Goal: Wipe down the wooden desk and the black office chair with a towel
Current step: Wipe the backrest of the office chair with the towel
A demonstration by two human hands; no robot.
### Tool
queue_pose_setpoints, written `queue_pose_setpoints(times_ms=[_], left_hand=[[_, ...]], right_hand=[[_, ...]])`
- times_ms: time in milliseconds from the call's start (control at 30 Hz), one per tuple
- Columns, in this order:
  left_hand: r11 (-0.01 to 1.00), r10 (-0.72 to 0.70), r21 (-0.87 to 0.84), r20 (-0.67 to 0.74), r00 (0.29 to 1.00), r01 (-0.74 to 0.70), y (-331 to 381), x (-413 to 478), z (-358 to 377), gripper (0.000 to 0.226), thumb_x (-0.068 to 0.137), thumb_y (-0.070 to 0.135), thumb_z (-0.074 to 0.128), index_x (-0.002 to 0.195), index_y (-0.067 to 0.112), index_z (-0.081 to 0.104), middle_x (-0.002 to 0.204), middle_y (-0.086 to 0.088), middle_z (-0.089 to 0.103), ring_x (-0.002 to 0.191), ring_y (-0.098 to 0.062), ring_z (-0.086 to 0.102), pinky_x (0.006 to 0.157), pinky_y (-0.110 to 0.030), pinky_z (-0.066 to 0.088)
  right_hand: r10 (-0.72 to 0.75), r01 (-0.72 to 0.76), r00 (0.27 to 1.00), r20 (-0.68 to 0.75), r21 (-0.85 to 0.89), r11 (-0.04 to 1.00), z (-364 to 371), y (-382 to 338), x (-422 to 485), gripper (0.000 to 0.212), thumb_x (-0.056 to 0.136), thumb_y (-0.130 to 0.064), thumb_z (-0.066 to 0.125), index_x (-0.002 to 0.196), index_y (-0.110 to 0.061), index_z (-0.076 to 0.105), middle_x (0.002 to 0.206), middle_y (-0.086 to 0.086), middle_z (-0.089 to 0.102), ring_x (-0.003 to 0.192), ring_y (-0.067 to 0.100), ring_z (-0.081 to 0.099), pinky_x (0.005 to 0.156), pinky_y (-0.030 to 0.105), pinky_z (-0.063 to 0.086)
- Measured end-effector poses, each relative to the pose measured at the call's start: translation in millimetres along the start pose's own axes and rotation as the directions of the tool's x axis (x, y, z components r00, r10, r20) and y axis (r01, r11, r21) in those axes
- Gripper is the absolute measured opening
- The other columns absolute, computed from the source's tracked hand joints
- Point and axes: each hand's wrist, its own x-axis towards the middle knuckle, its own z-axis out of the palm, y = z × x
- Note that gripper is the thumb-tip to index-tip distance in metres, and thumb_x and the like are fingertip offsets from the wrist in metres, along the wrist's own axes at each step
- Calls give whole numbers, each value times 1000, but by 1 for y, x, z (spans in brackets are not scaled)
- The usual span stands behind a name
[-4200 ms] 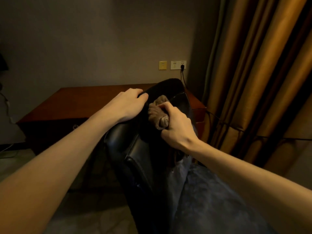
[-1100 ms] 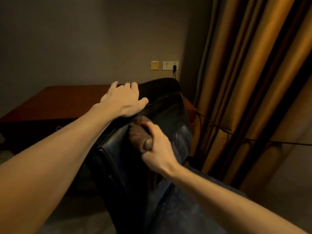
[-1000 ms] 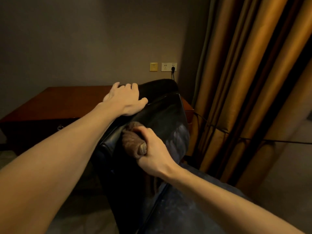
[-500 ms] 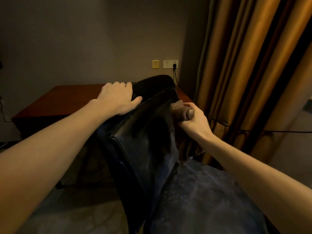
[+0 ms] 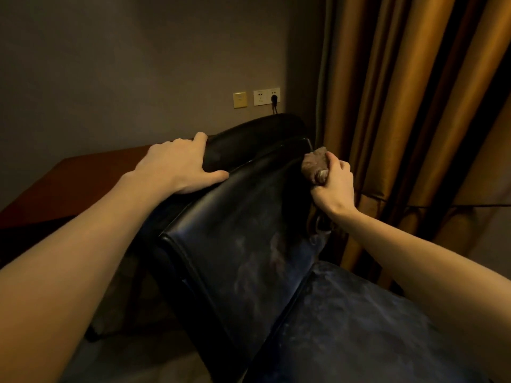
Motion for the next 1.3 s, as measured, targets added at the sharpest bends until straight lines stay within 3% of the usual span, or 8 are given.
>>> queue_pose_setpoints(times_ms=[233, 367, 500, 600, 800, 1000, 1100, 1300], left_hand=[[995, 98, 1, -63, 993, -98, 6, 39, 7, 82, 84, 82, 50, 142, 24, 37, 129, -9, 63, 110, -33, 60, 81, -42, 38], [992, 125, 17, -88, 988, -124, 5, 49, 11, 85, 83, 83, 51, 141, 23, 38, 125, -10, 64, 107, -35, 61, 81, -42, 41], [990, 141, 34, -115, 983, -138, 2, 53, 15, 88, 81, 84, 51, 140, 20, 39, 123, -11, 65, 106, -35, 62, 78, -39, 39], [989, 143, 45, -120, 982, -138, -3, 49, 15, 88, 81, 84, 50, 138, 18, 41, 120, -11, 65, 102, -34, 61, 77, -40, 40], [993, 116, 51, -122, 986, -110, -10, 29, 12, 88, 81, 84, 51, 135, 15, 43, 120, -13, 66, 104, -35, 62, 77, -39, 40], [997, 60, 45, -94, 994, -56, -9, 5, 6, 86, 82, 82, 54, 134, 14, 43, 124, -14, 65, 109, -38, 63, 80, -41, 40], [999, 35, 44, -78, 996, -31, -10, -12, 4, 86, 83, 81, 54, 136, 14, 43, 122, -13, 65, 107, -36, 63, 79, -41, 42], [1000, -17, -5, -43, 999, 17, -8, -43, -13, 82, 87, 75, 56, 139, 12, 45, 123, -16, 64, 110, -38, 61, 87, -44, 46]], right_hand=[[35, -35, 996, -79, -2, 999, -13, 30, 46, 94, 77, -1, 69, 160, -15, 28, 161, 11, 34, 147, 34, 33, 122, 39, 29], [63, -70, 995, 76, 83, 994, -18, 29, 68, 95, 84, 3, 62, 164, -24, 18, 163, 7, 35, 149, 26, 35, 109, 24, 34], [56, -59, 998, 25, 111, 992, -1, 24, 63, 86, 80, 0, 63, 156, -31, 37, 154, 5, 48, 142, 28, 45, 115, 37, 40], [49, -42, 998, -45, 158, 987, 21, 3, 41, 77, 75, -7, 65, 146, -34, 51, 141, 2, 61, 132, 26, 54, 111, 34, 42], [-171, 165, 985, 6, 228, 960, 61, -47, -53, 73, 62, -19, 58, 134, -31, 57, 130, -4, 64, 121, 21, 61, 105, 41, 48], [-382, 374, 924, -34, 297, 879, 91, -76, -171, 49, 75, -25, 71, 123, -21, 65, 126, -5, 66, 119, 15, 62, 104, 34, 47], [-449, 412, 892, 60, 303, 859, 84, -85, -212, 51, 73, -28, 75, 123, -26, 64, 126, -9, 64, 120, 12, 60, 106, 26, 43], [-517, 395, 805, 289, 389, 832, 38, -81, -212, 47, 72, -27, 63, 118, -28, 68, 117, -10, 71, 110, 10, 68, 95, 40, 54]])
